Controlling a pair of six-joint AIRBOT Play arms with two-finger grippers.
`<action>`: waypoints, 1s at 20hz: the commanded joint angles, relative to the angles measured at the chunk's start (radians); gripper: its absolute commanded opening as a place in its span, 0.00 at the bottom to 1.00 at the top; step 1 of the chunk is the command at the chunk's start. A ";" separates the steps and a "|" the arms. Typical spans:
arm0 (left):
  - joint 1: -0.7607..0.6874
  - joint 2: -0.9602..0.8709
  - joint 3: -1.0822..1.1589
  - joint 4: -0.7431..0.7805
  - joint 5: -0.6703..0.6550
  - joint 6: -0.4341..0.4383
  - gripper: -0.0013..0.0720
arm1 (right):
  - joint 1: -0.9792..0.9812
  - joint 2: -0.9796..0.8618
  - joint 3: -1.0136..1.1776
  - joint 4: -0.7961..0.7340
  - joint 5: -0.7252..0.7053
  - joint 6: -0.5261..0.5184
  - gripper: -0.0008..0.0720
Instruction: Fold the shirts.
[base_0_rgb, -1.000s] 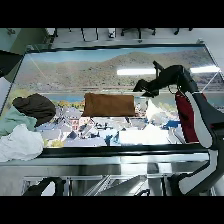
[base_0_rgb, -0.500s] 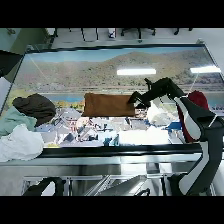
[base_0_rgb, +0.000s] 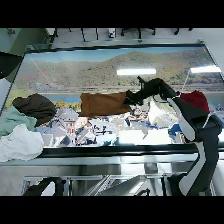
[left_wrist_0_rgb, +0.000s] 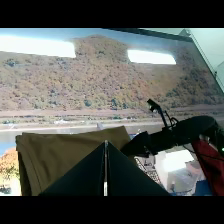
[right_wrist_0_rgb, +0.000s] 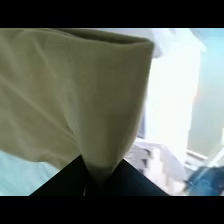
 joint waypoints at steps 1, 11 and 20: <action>0.000 0.001 0.000 0.000 0.028 0.000 0.04 | -0.058 0.084 0.056 0.011 -0.009 -0.002 0.05; 0.000 0.001 0.000 0.000 0.039 0.000 0.03 | -0.573 0.432 0.075 0.006 -0.122 0.040 0.05; -0.001 0.001 0.000 0.000 0.068 0.000 0.04 | -0.969 0.502 0.075 -0.039 -0.299 0.069 0.05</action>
